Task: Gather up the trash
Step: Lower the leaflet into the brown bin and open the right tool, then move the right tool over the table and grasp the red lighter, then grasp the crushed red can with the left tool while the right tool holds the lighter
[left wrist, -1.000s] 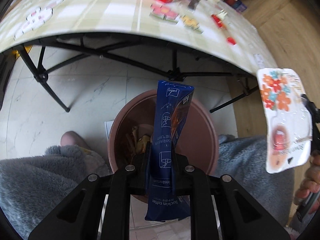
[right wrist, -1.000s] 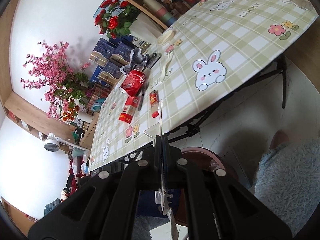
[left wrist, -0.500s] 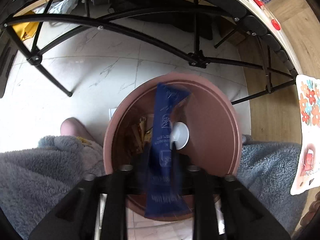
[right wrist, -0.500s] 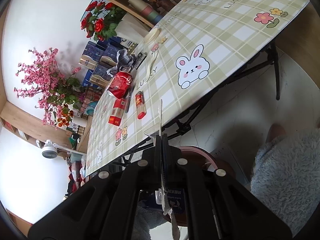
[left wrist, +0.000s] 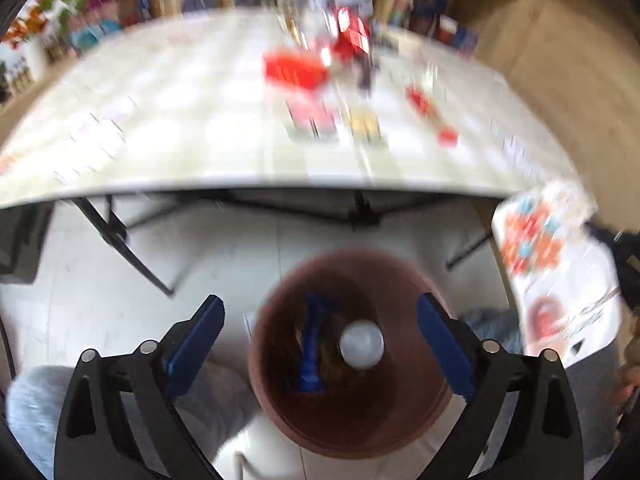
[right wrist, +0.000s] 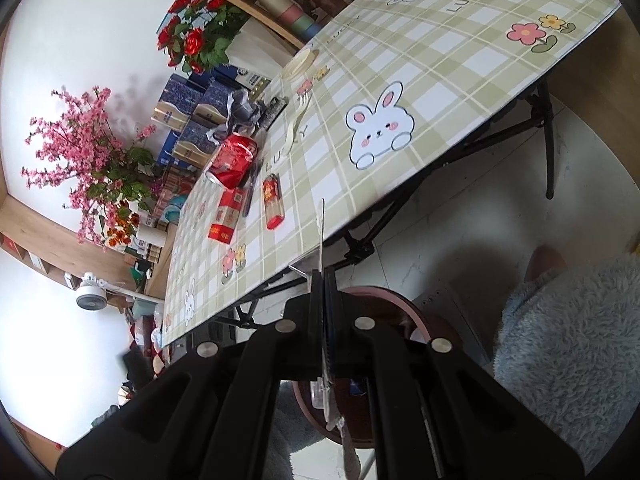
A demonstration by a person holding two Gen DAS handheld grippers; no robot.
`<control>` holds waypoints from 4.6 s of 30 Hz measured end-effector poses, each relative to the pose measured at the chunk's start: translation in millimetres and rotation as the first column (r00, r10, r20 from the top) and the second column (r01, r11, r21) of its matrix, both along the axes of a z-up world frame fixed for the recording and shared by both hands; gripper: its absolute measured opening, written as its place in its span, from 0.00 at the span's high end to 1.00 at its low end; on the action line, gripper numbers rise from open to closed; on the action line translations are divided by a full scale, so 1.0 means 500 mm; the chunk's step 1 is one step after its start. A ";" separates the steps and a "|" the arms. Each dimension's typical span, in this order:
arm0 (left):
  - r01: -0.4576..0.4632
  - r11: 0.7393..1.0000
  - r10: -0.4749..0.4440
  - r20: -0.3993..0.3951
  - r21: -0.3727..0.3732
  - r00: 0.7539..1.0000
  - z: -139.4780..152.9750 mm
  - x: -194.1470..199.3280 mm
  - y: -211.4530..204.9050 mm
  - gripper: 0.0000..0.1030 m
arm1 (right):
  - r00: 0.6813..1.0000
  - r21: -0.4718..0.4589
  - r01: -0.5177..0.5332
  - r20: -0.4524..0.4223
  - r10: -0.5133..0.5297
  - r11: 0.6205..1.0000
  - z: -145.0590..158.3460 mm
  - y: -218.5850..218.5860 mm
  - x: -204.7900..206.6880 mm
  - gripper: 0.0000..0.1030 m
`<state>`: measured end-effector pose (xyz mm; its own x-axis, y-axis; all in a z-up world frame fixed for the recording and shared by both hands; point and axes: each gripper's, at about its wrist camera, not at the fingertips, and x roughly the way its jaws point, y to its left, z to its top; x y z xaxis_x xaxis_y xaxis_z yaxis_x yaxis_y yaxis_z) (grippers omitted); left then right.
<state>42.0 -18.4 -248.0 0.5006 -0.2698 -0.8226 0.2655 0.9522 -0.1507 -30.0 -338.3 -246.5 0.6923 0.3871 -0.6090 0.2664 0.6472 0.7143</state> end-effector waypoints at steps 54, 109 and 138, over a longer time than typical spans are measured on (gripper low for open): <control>-0.210 0.977 0.215 0.188 -0.044 0.958 0.044 -0.049 0.146 0.06 | 0.922 -0.277 -0.354 -0.262 0.284 0.893 -0.164 0.267 0.107 0.19; -0.046 0.999 0.044 0.174 0.008 0.984 0.101 0.191 0.037 0.06 | 0.906 -0.641 -0.360 -0.067 0.417 0.678 0.006 0.242 0.343 0.43; -0.351 0.889 0.325 -0.135 -0.293 0.936 0.090 0.558 -0.101 0.44 | 0.942 -0.657 -0.282 -0.050 0.333 0.699 -0.016 0.194 0.379 0.74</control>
